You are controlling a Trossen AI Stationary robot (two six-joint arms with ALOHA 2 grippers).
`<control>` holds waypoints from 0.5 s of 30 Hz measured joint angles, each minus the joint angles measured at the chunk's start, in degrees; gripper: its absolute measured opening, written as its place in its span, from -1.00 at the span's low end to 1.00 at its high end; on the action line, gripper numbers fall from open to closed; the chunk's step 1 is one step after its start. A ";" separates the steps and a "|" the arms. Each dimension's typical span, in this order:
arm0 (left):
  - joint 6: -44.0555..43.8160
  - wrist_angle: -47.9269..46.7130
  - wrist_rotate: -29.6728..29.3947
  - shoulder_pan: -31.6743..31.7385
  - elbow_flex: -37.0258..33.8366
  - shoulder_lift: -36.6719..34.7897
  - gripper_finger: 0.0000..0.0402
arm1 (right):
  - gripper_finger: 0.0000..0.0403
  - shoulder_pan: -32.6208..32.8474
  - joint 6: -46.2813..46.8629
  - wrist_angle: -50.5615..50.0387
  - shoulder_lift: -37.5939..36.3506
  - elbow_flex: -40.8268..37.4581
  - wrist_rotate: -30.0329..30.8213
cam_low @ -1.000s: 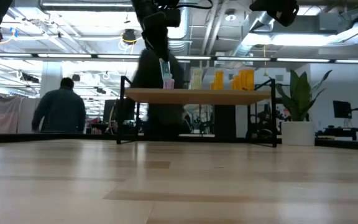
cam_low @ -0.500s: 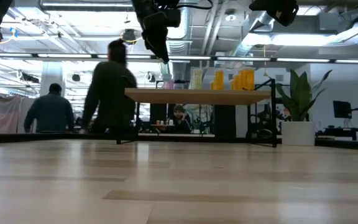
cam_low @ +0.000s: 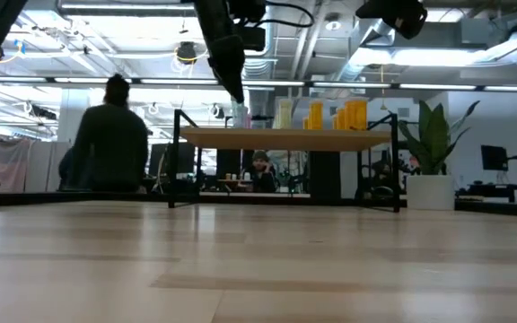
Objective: Pick and place medicine bottles onto shelf by color
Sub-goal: Put the small green pill bottle on the shelf aligned with the other pink pill bottle
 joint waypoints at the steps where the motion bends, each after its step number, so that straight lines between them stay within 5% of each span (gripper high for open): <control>1: 0.34 0.11 0.00 0.00 0.00 0.10 -0.50 | 0.29 0.00 -0.02 -0.01 0.00 0.00 0.00; 15: 1.46 -1.23 2.00 0.00 0.00 0.09 -0.50 | 0.29 -0.35 -0.42 0.01 0.00 0.00 -0.02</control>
